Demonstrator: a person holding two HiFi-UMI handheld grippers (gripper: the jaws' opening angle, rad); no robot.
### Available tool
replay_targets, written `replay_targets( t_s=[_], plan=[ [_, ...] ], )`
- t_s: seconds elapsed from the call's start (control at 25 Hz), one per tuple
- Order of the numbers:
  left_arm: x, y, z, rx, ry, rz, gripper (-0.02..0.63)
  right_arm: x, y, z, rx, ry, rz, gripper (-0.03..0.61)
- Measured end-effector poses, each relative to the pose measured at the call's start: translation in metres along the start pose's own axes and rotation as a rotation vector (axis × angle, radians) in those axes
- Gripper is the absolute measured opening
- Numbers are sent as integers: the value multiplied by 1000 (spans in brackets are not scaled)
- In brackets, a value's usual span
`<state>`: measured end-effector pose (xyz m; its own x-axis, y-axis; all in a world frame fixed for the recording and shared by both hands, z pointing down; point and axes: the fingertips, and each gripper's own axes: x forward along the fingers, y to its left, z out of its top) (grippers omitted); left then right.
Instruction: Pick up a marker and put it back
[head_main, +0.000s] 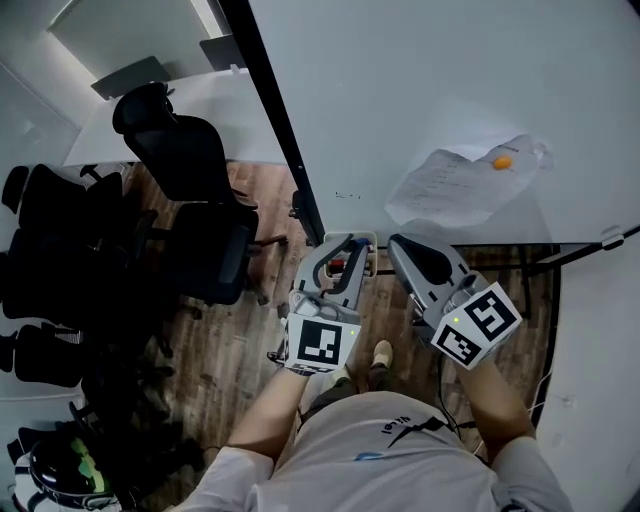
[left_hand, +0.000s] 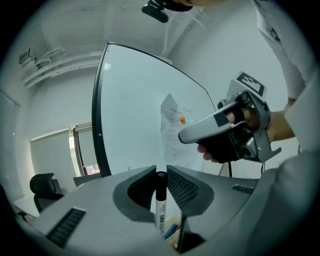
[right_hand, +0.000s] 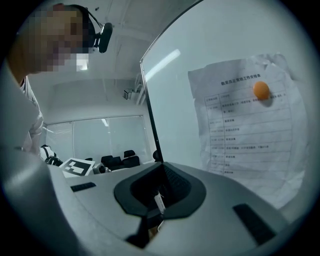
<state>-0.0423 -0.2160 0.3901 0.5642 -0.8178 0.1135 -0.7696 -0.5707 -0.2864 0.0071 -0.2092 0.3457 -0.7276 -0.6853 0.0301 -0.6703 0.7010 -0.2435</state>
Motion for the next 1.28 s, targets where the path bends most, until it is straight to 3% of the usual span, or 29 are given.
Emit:
replay_targets(
  t_s=[0.76,1.28],
  plan=[
    [72,-44,-132,306,240,-42,74,0,-50,-48,59,76,-34,12],
    [89,-61,-165,250,306,-99,74,-2,-70,-55,79,92,-45,12]
  ],
)
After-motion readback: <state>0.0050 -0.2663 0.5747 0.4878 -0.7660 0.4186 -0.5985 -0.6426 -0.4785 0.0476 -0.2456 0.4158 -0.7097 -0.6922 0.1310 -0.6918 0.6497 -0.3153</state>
